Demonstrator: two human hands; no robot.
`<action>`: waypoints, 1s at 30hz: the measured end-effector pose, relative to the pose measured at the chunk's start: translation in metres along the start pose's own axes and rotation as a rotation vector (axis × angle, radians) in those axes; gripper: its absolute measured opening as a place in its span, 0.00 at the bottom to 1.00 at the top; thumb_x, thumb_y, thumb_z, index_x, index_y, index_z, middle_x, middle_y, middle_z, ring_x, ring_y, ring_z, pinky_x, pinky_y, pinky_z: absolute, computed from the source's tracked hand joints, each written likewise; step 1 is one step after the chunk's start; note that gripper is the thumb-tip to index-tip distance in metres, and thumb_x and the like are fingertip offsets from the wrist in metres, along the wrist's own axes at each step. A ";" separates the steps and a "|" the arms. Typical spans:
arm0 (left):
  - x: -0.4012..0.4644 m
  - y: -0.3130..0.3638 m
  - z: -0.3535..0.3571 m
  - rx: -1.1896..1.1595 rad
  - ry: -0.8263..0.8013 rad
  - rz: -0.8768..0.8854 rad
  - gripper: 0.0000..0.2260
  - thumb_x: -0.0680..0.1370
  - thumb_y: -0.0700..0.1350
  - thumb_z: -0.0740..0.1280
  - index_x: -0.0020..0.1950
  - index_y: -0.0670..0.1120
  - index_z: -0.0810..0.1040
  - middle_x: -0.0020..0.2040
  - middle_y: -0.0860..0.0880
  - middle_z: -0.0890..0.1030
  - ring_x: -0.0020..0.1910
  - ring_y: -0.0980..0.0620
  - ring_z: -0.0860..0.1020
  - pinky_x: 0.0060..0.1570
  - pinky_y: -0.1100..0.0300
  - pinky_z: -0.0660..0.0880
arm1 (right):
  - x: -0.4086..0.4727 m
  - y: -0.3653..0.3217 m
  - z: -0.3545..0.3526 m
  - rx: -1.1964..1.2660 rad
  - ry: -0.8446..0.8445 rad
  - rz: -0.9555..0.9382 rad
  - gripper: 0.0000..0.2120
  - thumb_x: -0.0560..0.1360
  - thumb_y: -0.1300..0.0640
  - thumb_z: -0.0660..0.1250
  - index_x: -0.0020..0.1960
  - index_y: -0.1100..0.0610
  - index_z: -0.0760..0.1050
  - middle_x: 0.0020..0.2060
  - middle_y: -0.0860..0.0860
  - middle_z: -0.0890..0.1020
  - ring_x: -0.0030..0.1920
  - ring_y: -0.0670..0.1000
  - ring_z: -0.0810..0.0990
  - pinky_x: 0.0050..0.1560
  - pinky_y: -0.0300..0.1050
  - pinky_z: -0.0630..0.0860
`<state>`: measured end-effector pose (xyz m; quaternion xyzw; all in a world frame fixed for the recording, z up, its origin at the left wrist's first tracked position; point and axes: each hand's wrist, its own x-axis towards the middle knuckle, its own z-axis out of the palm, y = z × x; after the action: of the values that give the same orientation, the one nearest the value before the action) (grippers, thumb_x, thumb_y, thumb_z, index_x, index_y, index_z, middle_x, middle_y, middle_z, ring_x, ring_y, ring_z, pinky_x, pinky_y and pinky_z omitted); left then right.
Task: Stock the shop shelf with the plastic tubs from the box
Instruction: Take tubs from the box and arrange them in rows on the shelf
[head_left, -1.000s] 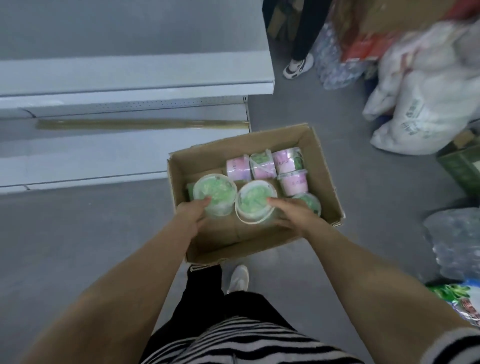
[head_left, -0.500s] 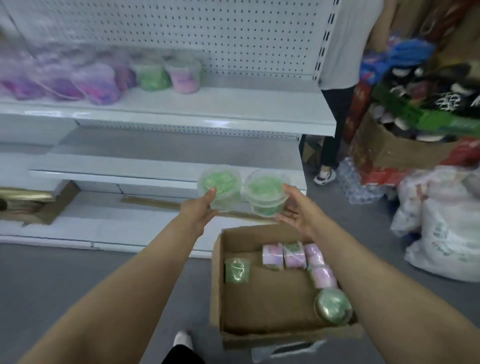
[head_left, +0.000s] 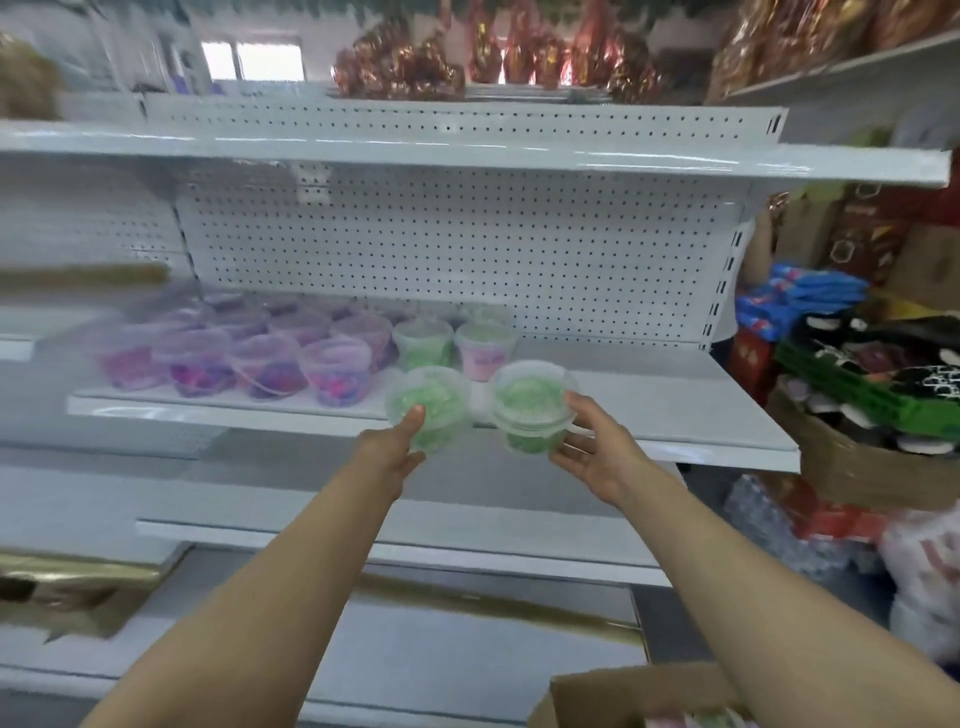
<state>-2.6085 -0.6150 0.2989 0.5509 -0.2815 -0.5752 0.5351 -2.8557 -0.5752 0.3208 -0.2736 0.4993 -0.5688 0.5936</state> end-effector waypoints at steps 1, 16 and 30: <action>0.010 0.008 -0.007 0.012 0.010 0.004 0.38 0.71 0.55 0.75 0.73 0.39 0.63 0.69 0.41 0.71 0.57 0.43 0.80 0.44 0.57 0.77 | 0.006 0.002 0.013 0.010 0.010 -0.004 0.14 0.74 0.49 0.72 0.51 0.57 0.75 0.49 0.56 0.79 0.50 0.56 0.80 0.62 0.55 0.77; 0.107 0.047 -0.012 0.210 0.026 0.001 0.35 0.67 0.61 0.75 0.64 0.40 0.70 0.52 0.45 0.75 0.47 0.42 0.81 0.52 0.48 0.80 | 0.063 0.016 0.080 0.086 0.168 -0.059 0.21 0.74 0.49 0.73 0.60 0.59 0.73 0.50 0.55 0.78 0.51 0.57 0.81 0.62 0.57 0.77; 0.105 0.045 -0.010 0.934 0.178 0.902 0.19 0.67 0.62 0.74 0.49 0.51 0.79 0.52 0.52 0.79 0.60 0.47 0.68 0.57 0.55 0.65 | 0.088 0.029 0.086 0.010 0.257 -0.031 0.29 0.70 0.45 0.76 0.62 0.61 0.73 0.55 0.60 0.80 0.53 0.58 0.82 0.54 0.52 0.81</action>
<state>-2.5670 -0.7221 0.3028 0.5987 -0.6598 -0.0637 0.4496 -2.7789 -0.6740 0.3001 -0.2032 0.5642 -0.6105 0.5173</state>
